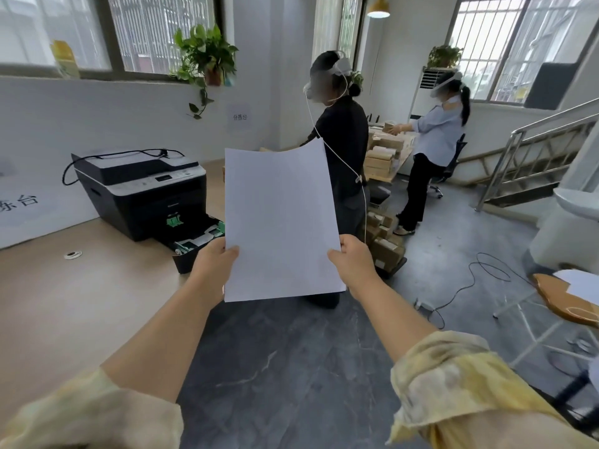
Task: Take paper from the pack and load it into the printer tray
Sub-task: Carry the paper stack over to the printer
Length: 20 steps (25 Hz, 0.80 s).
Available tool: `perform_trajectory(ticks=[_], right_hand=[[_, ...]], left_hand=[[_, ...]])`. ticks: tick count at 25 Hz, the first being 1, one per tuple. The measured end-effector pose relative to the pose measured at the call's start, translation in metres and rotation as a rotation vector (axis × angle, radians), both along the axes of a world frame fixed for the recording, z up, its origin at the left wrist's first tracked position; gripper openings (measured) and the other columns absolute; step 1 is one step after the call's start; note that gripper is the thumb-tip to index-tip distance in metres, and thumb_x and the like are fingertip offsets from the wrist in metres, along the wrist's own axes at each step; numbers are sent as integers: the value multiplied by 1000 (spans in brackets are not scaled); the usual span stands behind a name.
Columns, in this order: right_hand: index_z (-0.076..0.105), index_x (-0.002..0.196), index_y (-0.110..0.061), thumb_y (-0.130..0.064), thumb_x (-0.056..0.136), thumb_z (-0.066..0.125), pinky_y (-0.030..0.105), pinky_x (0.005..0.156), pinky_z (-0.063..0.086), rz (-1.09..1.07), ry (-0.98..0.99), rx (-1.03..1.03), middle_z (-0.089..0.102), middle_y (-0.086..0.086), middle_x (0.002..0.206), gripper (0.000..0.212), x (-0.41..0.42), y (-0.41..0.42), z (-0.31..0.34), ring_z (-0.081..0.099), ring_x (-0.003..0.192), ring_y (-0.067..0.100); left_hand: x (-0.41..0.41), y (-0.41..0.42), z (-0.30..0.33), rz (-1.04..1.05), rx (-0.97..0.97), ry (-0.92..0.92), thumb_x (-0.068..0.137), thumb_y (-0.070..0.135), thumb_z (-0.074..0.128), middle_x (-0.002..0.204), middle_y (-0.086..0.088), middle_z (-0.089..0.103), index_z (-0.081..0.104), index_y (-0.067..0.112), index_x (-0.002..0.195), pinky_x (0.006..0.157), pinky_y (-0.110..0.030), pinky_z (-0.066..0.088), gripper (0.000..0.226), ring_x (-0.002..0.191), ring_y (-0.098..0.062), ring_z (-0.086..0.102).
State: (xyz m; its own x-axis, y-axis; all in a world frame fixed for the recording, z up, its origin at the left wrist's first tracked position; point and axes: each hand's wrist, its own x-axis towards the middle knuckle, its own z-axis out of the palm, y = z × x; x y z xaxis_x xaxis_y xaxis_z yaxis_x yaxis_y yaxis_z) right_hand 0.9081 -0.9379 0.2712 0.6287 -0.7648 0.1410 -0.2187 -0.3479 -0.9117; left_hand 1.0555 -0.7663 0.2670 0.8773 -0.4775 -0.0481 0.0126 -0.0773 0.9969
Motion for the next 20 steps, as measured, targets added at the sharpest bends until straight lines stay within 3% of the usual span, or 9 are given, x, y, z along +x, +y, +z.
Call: perform_trajectory(ticks=[2,4,9,13,17,20], right_hand=[[53,94,-16,-6,87,49,24,63,46,34,-2,2,54,-11,81,13,18,-26,3,53,75,10],[53,93,-16,-6,88,49,23,61,46,69,-5,18,56,-9,83,12,35,-52,4,54,75,8],[58,95,-7,-5,86,50,45,83,54,143,-11,65,65,11,97,12,74,-112,4,62,94,33],[58,93,-5,-5,85,50,39,75,53,220,-10,98,64,6,87,11,103,-144,-5,61,83,28],[59,97,-11,-7,86,50,45,84,55,275,1,132,67,8,96,15,134,-163,-18,64,93,30],[60,96,-14,-7,86,48,48,86,55,301,-6,126,67,9,99,17,164,-176,-25,64,94,29]], left_hand=[[11,-21,1,38,-4,-8,97,10,44,86,2,62,59,13,103,59,-25,45,16,74,-12,59],[24,-43,1,71,-3,-11,97,12,45,88,-1,62,59,14,103,69,-29,48,16,75,-16,58],[46,-91,2,128,-17,15,97,12,44,93,0,63,59,15,108,87,-42,49,19,89,-23,61],[64,-114,-8,185,-11,40,98,16,45,108,-6,63,57,18,111,94,-50,49,18,100,-29,61],[87,-127,-17,229,-1,63,97,20,45,114,-9,62,56,21,109,94,-57,48,16,105,-33,59],[110,-140,-23,265,12,64,98,22,45,113,-8,62,56,22,111,91,-53,50,17,103,-32,59]])
